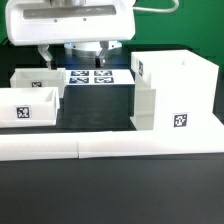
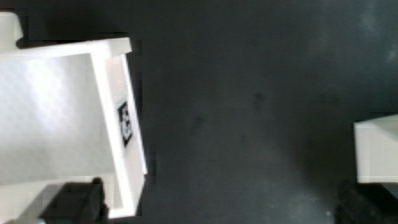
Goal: Assemble drawer
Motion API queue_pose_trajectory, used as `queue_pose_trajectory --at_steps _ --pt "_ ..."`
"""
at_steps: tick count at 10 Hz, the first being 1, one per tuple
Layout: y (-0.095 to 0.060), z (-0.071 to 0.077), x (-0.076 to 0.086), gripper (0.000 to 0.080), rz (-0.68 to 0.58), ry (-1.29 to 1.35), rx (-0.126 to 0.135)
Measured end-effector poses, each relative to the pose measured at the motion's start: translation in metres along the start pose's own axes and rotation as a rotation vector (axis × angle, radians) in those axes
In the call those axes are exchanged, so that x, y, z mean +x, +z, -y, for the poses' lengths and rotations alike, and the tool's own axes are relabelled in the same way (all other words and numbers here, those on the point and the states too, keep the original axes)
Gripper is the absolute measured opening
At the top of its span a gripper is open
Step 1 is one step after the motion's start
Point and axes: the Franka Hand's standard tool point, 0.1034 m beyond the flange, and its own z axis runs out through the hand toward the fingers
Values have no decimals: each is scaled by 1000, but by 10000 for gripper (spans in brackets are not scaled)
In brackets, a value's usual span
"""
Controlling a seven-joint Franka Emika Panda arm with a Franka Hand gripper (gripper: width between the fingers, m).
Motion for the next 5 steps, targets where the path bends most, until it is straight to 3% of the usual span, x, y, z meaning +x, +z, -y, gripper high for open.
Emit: queue_pose_trajectory --at_steps 3,5 --pt "25 -12 0 649 -5 -63 -20" --pt "36 -27 5 649 4 -95 -18"
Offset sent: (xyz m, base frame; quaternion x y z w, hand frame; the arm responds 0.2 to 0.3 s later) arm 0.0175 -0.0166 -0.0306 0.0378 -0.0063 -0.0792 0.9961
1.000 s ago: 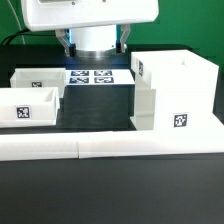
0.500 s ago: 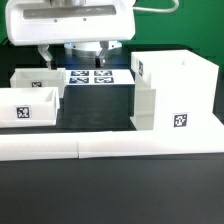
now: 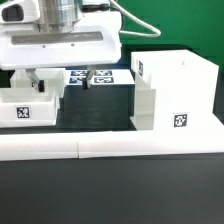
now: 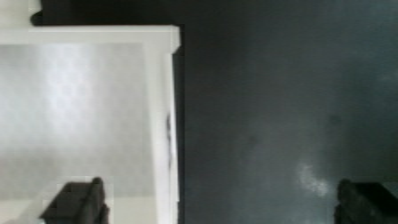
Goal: Assemble drawer
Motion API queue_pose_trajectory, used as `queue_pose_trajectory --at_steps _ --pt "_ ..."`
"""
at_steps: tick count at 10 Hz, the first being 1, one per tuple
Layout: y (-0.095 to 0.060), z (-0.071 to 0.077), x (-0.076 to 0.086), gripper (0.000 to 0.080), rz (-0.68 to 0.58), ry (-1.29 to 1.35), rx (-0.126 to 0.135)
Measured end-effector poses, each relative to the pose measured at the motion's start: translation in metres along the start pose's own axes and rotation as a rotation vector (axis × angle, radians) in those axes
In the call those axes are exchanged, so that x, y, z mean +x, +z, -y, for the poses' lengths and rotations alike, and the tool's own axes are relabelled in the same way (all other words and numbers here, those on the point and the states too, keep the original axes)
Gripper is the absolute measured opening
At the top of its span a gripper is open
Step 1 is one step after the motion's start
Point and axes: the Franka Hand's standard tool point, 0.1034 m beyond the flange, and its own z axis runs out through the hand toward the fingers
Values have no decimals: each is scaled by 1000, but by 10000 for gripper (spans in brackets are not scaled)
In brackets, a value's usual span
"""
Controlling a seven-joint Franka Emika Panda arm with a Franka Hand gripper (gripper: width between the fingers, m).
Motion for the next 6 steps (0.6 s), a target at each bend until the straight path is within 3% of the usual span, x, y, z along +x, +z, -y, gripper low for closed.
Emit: queue_pose_trajectory --at_steps 5,6 --pt "2 -2 -1 649 3 4 1" --pt "3 -10 -3 649 -1 -27 10"
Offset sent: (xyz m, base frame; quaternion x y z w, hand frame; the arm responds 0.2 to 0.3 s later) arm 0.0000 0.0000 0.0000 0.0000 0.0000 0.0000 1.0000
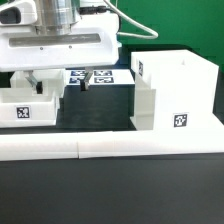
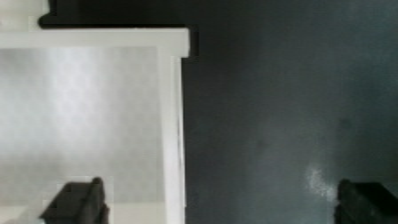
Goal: Assemble drawer
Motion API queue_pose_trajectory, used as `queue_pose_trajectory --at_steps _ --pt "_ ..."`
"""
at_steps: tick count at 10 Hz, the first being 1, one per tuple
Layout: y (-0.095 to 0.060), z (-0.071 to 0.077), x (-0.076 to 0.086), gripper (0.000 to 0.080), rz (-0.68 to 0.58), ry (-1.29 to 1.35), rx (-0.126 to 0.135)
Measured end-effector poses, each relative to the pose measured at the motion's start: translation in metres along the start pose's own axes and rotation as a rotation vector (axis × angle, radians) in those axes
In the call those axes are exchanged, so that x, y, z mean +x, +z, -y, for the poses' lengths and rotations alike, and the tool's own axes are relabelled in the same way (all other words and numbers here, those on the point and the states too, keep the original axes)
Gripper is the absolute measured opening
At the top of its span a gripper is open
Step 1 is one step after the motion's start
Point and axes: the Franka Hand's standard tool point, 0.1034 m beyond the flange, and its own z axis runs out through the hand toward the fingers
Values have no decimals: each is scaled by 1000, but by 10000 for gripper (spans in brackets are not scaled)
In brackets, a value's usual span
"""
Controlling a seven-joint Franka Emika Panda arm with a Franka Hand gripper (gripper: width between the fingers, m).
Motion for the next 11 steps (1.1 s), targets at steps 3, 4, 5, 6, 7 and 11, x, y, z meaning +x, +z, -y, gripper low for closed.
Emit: queue_pose_trajectory --at_steps 3,4,5,6,7,11 --pt "14 -2 -11 649 1 5 -8" --pt "18 -3 -11 649 -2 6 -13" --pt "23 -5 -12 649 -3 6 -19" --pt "30 -6 -13 649 -6 6 -26" --pt "34 -7 -14 649 -6 7 -30" --pt "39 -6 -16 649 -4 12 -33"
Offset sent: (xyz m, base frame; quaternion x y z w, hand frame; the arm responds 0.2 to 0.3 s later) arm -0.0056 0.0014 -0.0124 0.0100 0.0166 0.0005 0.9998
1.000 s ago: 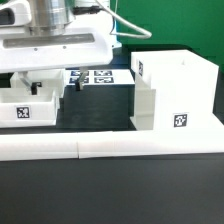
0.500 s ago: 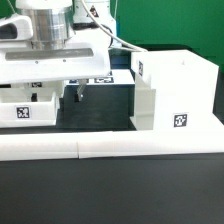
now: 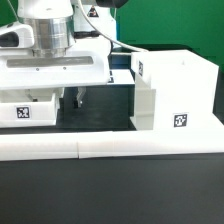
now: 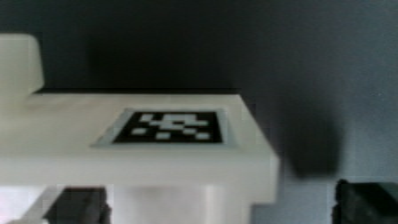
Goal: Assemble drawer
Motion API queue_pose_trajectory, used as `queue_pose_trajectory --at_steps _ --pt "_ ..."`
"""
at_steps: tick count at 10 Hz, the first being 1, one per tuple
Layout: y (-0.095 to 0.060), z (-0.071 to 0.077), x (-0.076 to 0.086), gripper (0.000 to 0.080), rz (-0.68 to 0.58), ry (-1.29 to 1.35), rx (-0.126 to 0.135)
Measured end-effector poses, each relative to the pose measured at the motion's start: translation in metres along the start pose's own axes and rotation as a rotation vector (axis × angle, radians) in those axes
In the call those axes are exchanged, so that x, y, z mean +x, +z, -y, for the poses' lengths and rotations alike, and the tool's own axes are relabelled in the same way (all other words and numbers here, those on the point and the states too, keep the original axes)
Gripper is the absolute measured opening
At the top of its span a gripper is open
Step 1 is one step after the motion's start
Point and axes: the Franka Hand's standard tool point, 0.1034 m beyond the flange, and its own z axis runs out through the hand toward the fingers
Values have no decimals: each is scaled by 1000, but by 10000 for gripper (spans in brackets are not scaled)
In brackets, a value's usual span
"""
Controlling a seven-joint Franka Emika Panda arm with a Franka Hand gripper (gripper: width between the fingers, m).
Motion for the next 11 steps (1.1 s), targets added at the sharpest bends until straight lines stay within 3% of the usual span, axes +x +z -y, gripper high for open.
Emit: queue_pose_trajectory --at_steps 2,3,5,11 --pt "0 0 0 379 0 -1 0" --pt "0 0 0 379 0 -1 0" --pt "0 0 0 73 0 -2 0" --pt "0 0 0 40 0 -2 0"
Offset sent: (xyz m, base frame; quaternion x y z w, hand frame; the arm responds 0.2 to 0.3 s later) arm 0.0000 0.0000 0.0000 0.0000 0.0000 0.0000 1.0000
